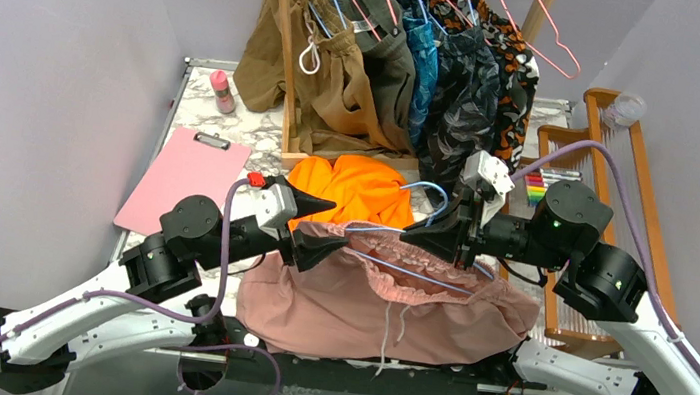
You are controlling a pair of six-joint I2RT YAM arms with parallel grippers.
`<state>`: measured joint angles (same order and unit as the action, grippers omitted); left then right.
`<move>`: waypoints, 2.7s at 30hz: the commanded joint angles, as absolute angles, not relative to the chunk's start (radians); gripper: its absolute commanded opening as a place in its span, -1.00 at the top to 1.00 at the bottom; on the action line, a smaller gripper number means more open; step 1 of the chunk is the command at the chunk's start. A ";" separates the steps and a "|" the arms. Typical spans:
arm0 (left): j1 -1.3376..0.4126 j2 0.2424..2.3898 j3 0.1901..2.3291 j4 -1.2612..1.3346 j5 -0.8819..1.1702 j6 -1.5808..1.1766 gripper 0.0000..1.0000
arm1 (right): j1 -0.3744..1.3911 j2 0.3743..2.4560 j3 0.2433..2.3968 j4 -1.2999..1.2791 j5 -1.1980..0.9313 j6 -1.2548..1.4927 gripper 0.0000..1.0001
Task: Place the shorts on the hanger
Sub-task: Hang the shorts on the hanger.
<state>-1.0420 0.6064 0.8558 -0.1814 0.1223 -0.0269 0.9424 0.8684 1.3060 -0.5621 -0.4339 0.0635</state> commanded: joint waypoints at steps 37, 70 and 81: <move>-1.043 0.818 1.109 -0.311 0.530 0.128 -0.55 | 0.943 0.893 1.306 -0.456 -0.513 0.081 0.99; -1.043 0.922 1.172 -0.292 0.543 0.233 1.00 | 0.943 0.940 1.364 -0.600 -0.674 0.062 0.10; -1.043 0.871 1.123 -0.258 0.569 0.206 1.00 | 0.943 0.824 1.288 -0.529 -0.551 0.184 -0.10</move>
<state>-1.0412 0.9070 1.1481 -0.3298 0.5503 0.2211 0.9424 0.8669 1.3235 -0.5816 -0.6037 0.1062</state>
